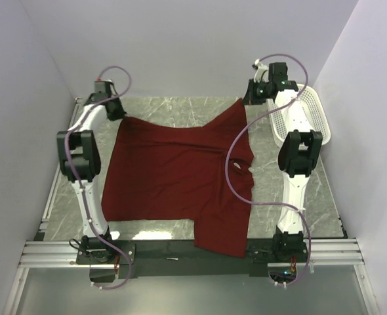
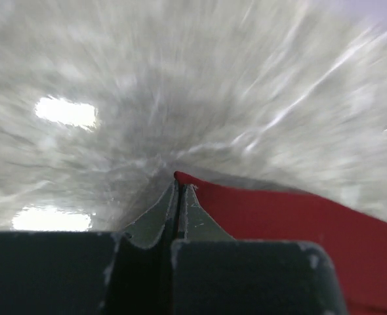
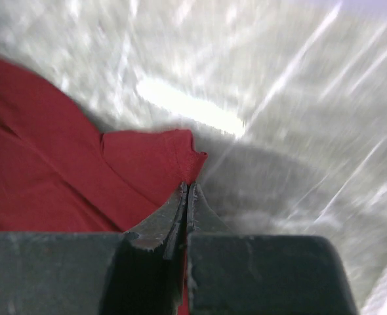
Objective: Fold and stack the t-shirts
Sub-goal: Flatten the tshirt out
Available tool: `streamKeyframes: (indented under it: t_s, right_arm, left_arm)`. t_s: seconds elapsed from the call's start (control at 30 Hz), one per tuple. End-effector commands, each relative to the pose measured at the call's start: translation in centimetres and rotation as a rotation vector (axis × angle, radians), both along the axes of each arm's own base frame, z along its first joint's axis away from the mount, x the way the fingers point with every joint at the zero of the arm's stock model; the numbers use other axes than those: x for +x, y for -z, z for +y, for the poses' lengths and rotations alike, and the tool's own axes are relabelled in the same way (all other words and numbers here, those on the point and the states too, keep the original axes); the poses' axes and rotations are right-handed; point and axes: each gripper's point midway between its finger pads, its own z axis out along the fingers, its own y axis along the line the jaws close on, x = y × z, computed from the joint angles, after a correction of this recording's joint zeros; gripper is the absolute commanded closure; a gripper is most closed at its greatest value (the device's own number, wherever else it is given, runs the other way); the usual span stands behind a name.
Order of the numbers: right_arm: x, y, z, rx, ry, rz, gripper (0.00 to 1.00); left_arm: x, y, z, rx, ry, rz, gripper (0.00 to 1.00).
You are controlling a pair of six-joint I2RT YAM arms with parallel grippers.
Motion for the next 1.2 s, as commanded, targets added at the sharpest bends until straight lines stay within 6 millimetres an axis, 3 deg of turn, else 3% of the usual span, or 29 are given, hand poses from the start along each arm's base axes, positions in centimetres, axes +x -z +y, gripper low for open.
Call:
streamKeyframes:
  t_s: [0.0,0.03,0.1,0.13,0.17,0.23,0.27,0.3,0.33,0.37,0.4,0.43,0.47,0.5,0.53,0.57,0.6,0.63,0.67,0.7,0.73,0.77,0.8,1.0,1.1,1.17]
  right_arm:
    - [1.1,-9.0,-0.3,0.012,0.010,-0.218,1.00]
    - [1.1,-10.1,-0.3,0.017,0.013,-0.241,1.00]
    - [0.6,-13.3,-0.1,0.030,0.007,-0.307,1.00]
    - [0.0,-15.3,0.0,0.037,0.006,-0.342,1.00]
    - [-0.2,-16.5,-1.3,0.037,0.026,-0.366,1.00]
    - [-1.0,-19.6,-1.4,0.044,0.026,-0.429,1.00]
    - [-2.0,-22.2,-1.6,0.044,0.027,-0.483,1.00]
    - [-2.7,-24.1,-1.7,0.046,0.026,-0.525,1.00]
    - [-3.4,-25.7,-1.7,0.048,0.022,-0.557,1.00]
    - [-5.1,-28.9,-2.0,0.045,0.022,-0.624,1.00]
    - [-6.0,-30.7,-2.1,0.046,0.021,-0.668,1.00]
    - [-7.1,-32.4,-2.3,0.053,0.026,-0.702,1.00]
    - [-9.6,-35.6,-2.4,0.055,0.018,-0.775,1.00]
    - [-10.9,-37.7,-2.6,0.052,0.014,-0.838,1.00]
    - [-12.5,-39.5,-2.5,0.086,0.021,-0.862,1.00]
    - [-15.6,-42.5,-2.2,0.090,0.008,-0.940,1.00]
    - [-17.3,-44.5,-2.5,0.087,0.012,-1.001,1.00]
    - [-19.0,-46.1,-2.5,0.092,0.015,-1.044,1.00]
    - [-22.5,-48.8,-2.3,0.085,0.011,-1.126,1.00]
    - [-24.3,-50.3,-2.5,0.076,0.016,-1.186,1.00]
    - [-26.0,-51.5,-2.4,0.082,0.019,-1.221,1.00]
    - [-29.2,-53.3,-2.2,0.076,0.019,-1.289,1.00]
    - [-30.8,-54.4,-2.4,0.066,0.027,-1.335,1.00]
    - [-40.3,-59.2,-1.0,0.101,0.013,-1.497,1.00]
    - [-43.8,-60.4,-0.3,0.087,0.016,-1.570,1.00]
    - [-45.0,-60.7,-0.3,0.074,0.042,-1.596,1.00]
  left_arm:
    - [1.6,-12.0,0.4,-0.152,0.009,-0.315,1.00]
    - [1.1,-14.1,0.5,-0.172,0.022,-0.359,1.00]
    - [0.4,-15.2,0.6,-0.201,0.015,-0.392,1.00]
    - [0.1,-18.0,0.8,-0.208,0.023,-0.468,1.00]
    - [-0.3,-19.1,1.0,-0.213,0.020,-0.495,1.00]
    - [-1.5,-23.0,1.2,-0.227,0.016,-0.593,1.00]
    - [-2.0,-24.0,1.3,-0.229,0.012,-0.620,1.00]
    - [-3.1,-27.1,1.2,-0.235,0.012,-0.685,1.00]
    - [-3.8,-28.4,1.2,-0.241,0.007,-0.712,1.00]
    - [-4.3,-30.7,1.4,-0.236,0.007,-0.782,1.00]
    - [-5.9,-33.7,1.1,-0.249,0.005,-0.846,1.00]
    - [-6.8,-35.4,1.0,-0.254,0.006,-0.887,1.00]
    - [-7.7,-37.1,0.9,-0.257,0.004,-0.942,1.00]
    - [-8.7,-38.5,0.8,-0.278,-0.004,-0.976,1.00]
    - [-11.0,-41.6,0.6,-0.277,0.001,-1.051,1.00]
    - [-12.2,-42.9,0.4,-0.278,-0.001,-1.087,1.00]
    - [-14.7,-45.7,0.4,-0.280,-0.013,-1.161,1.00]
    - [-16.1,-47.0,0.4,-0.274,-0.020,-1.196,1.00]
    - [-17.4,-48.1,0.4,-0.267,-0.024,-1.230,1.00]
    - [-20.3,-50.5,0.5,-0.254,-0.041,-1.302,1.00]
    - [-21.9,-51.7,0.5,-0.243,-0.046,-1.338,1.00]
    - [-23.3,-52.6,0.5,-0.231,-0.055,-1.369,1.00]
    - [-26.3,-54.4,0.4,-0.210,-0.058,-1.429,1.00]
    - [-35.8,-59.2,1.3,-0.119,-0.179,-1.598,1.00]
    - [-38.7,-60.7,1.4,-0.111,-0.203,-1.653,1.00]
    - [-39.9,-61.5,1.1,-0.127,-0.198,-1.663,1.00]
